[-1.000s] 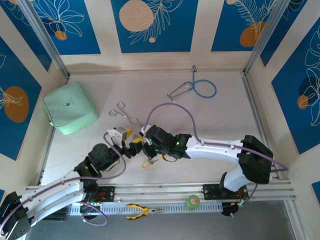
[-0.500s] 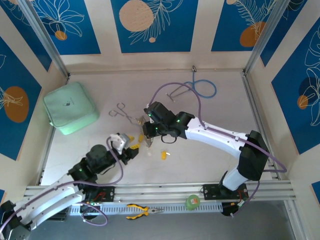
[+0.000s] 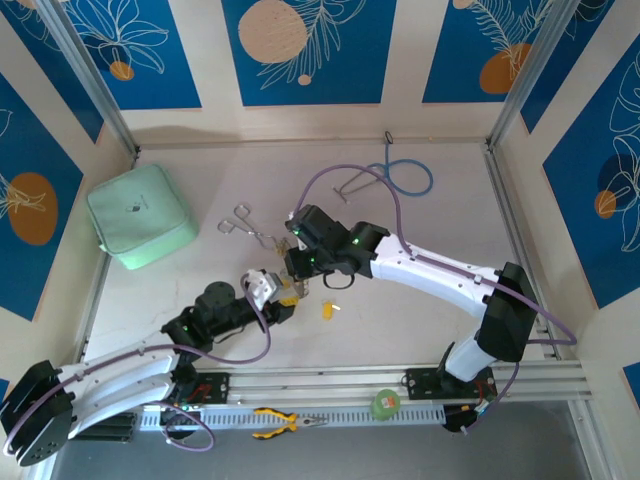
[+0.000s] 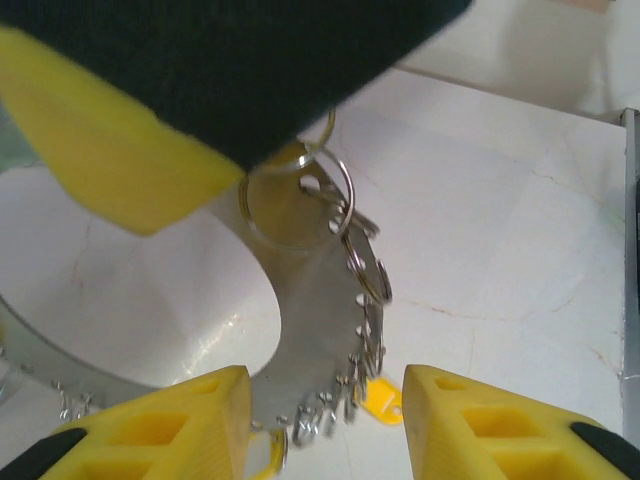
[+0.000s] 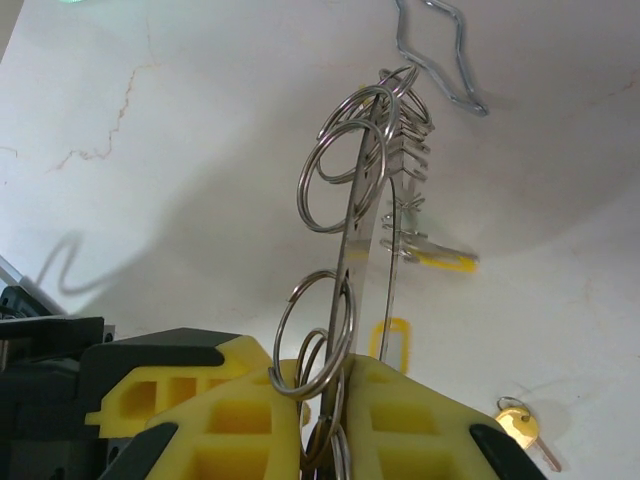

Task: Put the keys on the keyring

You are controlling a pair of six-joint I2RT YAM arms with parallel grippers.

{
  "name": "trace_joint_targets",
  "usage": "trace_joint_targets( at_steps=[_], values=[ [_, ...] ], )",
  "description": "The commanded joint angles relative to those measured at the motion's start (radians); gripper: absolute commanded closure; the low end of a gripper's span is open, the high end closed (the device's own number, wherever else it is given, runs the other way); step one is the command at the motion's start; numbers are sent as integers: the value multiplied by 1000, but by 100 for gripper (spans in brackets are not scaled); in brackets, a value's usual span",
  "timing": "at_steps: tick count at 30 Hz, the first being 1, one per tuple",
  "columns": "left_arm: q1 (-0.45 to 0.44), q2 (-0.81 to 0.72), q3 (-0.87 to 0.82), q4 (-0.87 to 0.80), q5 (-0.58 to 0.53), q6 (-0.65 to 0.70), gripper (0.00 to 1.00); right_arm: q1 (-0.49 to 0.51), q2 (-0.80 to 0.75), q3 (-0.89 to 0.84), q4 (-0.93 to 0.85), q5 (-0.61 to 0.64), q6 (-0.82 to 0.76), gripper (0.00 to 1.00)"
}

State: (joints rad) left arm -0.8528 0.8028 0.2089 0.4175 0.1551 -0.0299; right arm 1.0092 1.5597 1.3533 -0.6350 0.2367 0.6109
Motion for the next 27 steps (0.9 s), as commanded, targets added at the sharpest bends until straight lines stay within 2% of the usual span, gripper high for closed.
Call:
trace_joint_targets(
  at_steps=[1, 12, 19, 24, 27],
  values=[
    [8, 11, -17, 105, 34, 21, 56, 23, -41, 28, 9, 15, -31, 100],
    [8, 0, -33, 117, 93, 3, 61, 43, -38, 35, 16, 76, -30, 100],
    [7, -56, -46, 67, 61, -9, 59, 37, -34, 51, 0, 126, -8, 100],
    [7, -26, -44, 110, 62, -20, 67, 44, -27, 56, 8, 133, -6, 100],
    [8, 3, -40, 136, 68, -27, 67, 49, -22, 63, 8, 141, -3, 100]
  ],
)
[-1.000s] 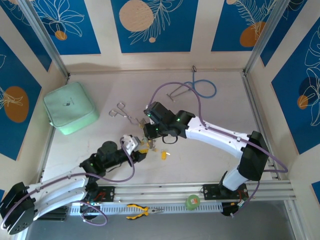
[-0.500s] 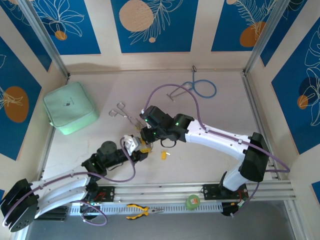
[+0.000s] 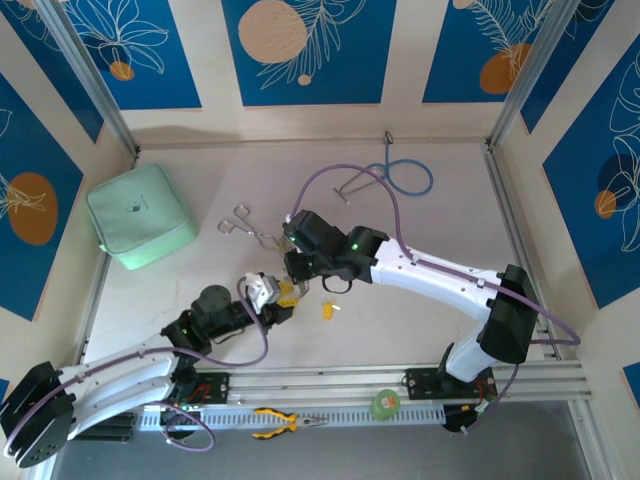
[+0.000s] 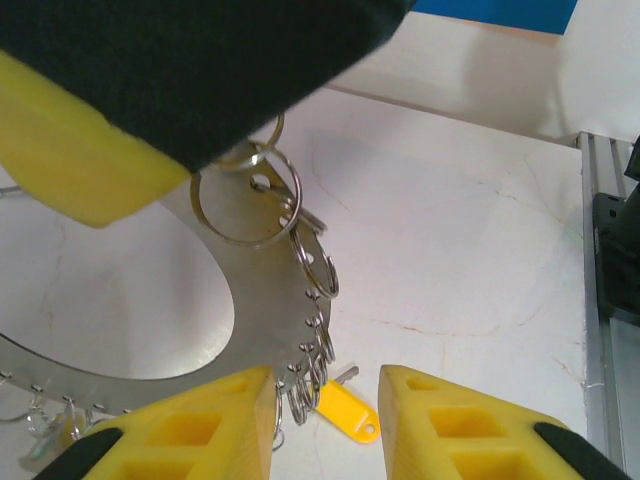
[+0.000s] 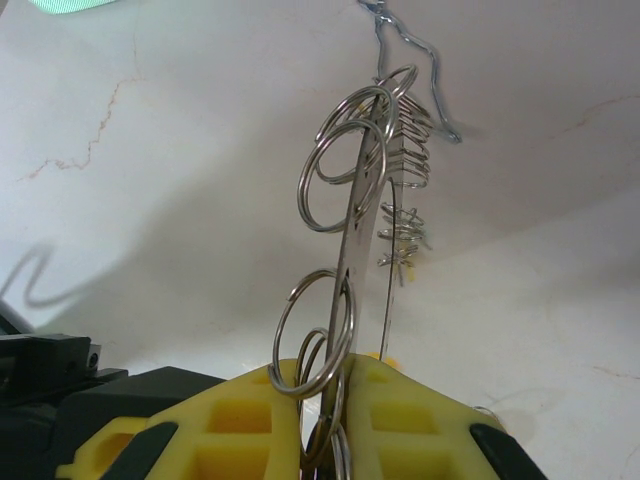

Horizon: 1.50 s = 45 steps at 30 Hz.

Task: Put the keys on the keyring

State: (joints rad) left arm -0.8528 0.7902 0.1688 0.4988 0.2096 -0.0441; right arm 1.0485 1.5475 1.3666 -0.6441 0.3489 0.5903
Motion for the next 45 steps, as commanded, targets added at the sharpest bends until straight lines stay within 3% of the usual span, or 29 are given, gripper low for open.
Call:
trace_joint_targets(
  at_steps=[1, 16, 32, 38, 45],
  values=[
    [8, 22, -2, 60, 8, -15, 67, 13, -10, 52, 17, 33, 19, 100],
    [8, 73, -11, 165, -38, -64, 68, 33, 12, 81, 9, 61, 35, 100],
    [7, 67, -13, 179, -72, -66, 78, 43, 24, 92, 11, 66, 42, 100],
    [8, 64, -12, 179, -70, -66, 85, 44, 31, 97, 9, 66, 43, 100],
    [7, 48, -11, 178, -64, -81, 100, 42, 50, 107, -12, 76, 40, 100]
  ],
)
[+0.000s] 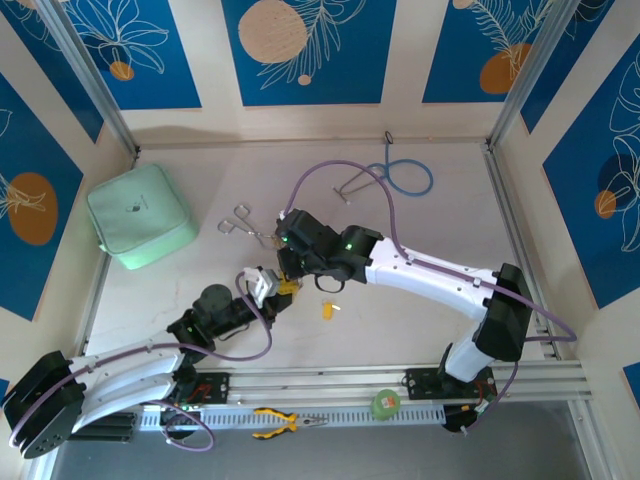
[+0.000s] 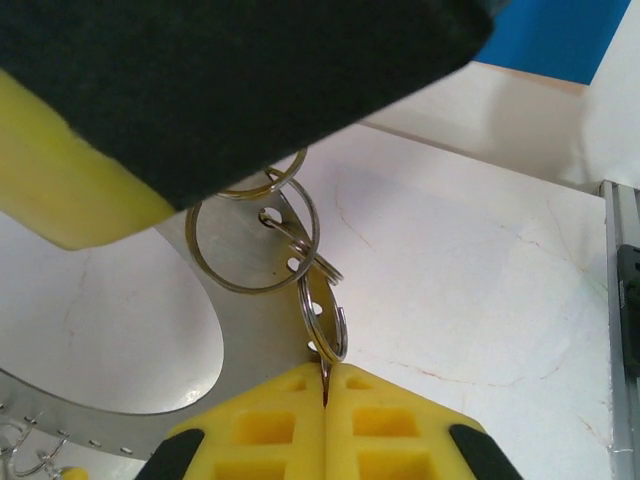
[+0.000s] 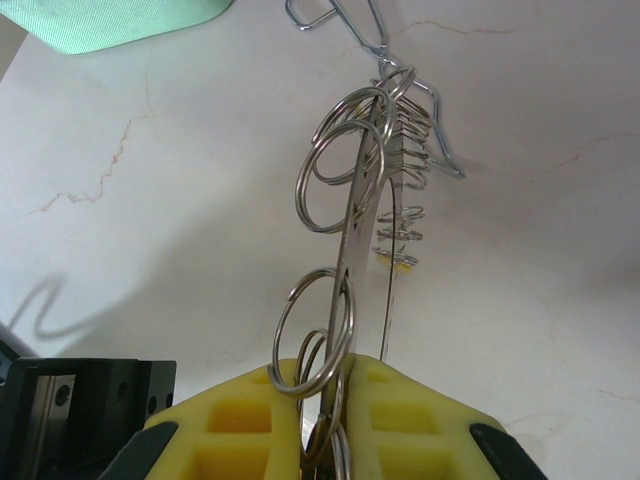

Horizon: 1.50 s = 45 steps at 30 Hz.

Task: Put the keys on the keyring

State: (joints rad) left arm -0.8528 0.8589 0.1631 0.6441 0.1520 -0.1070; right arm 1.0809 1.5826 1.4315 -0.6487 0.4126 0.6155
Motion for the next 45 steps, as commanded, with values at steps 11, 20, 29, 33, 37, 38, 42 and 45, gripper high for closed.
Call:
trace_joint_targets(
  at_steps=[11, 20, 29, 33, 37, 38, 42, 45],
  values=[
    [8, -70, 13, -59, -151, -354, 100, -69, 3, 12, 9, -141, -54, 63],
    [9, -66, 22, -111, -170, -473, 100, -104, 7, 4, 15, -220, -72, 58],
    [8, -34, 60, -172, -215, -591, 100, -160, -82, -66, 1, -196, -126, 46],
    [9, -14, 69, -176, -226, -638, 100, -196, -150, -144, 19, -204, -172, 45],
    [8, -12, 88, -218, -244, -684, 100, -190, -236, -276, 129, -208, -333, 43],
    [8, -10, 90, -226, -246, -697, 100, -175, -262, -330, 183, -194, -399, 43],
    [10, -8, 98, -246, -249, -774, 100, -78, -417, -628, 540, -193, -839, 43],
    [10, -13, 103, -274, -254, -824, 100, -68, -502, -813, 771, -273, -1146, 45]
  ],
)
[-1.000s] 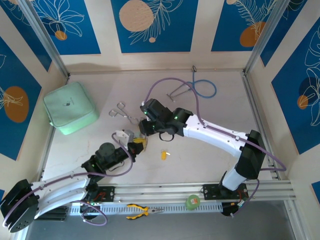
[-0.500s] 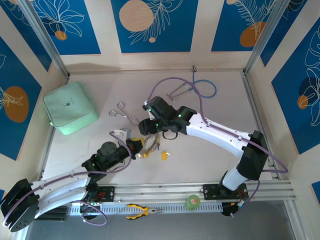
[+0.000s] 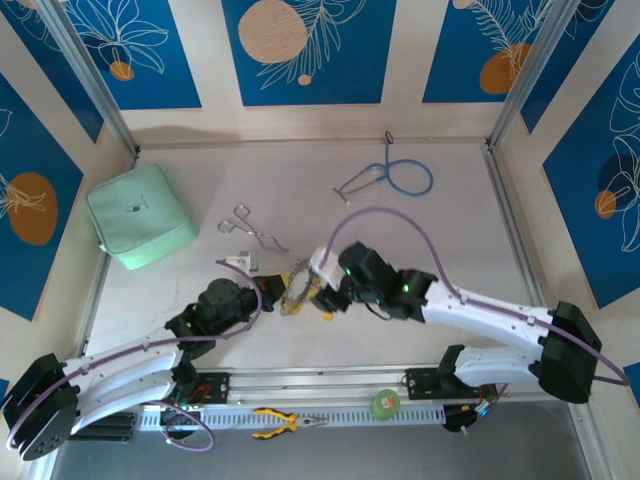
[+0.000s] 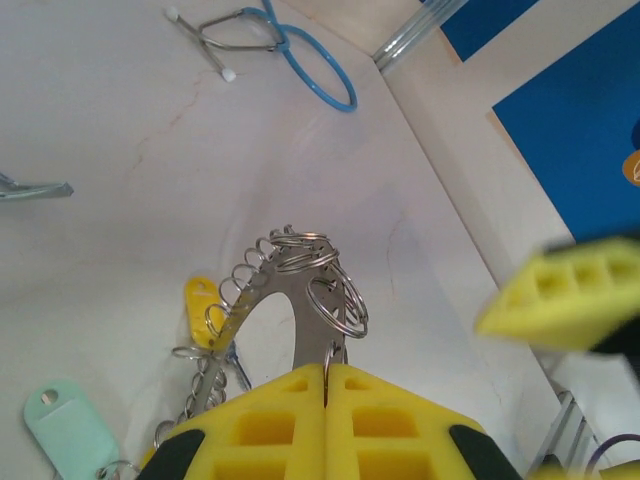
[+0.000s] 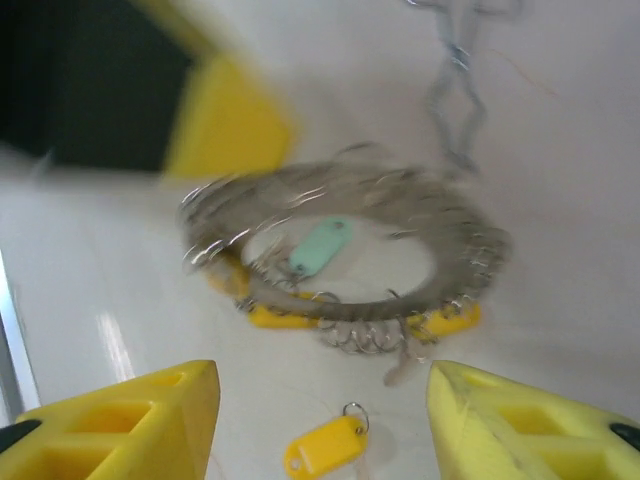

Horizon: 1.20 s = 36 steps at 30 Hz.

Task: Put the keys on the keyring

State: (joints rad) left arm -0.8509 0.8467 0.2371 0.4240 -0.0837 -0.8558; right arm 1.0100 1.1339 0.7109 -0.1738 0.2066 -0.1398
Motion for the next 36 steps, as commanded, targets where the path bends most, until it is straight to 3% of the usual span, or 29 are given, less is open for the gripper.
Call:
trace_joint_targets(
  at_steps=[1, 4, 8, 18, 36],
  values=[
    [9, -5, 35, -70, -18, -87, 100, -5, -59, -119, 326, -80, -451, 46],
    [8, -15, 54, -110, -6, -122, 100, -13, -42, -154, 397, -69, -595, 49],
    [9, -34, 77, -157, 4, -137, 100, -31, -22, -157, 455, -135, -655, 56],
    [9, -35, 94, -171, 31, -153, 100, -46, 114, -132, 564, -149, -913, 63],
    [9, -38, 105, -172, 65, -181, 100, -37, 245, -100, 696, -101, -1015, 69]
  ],
)
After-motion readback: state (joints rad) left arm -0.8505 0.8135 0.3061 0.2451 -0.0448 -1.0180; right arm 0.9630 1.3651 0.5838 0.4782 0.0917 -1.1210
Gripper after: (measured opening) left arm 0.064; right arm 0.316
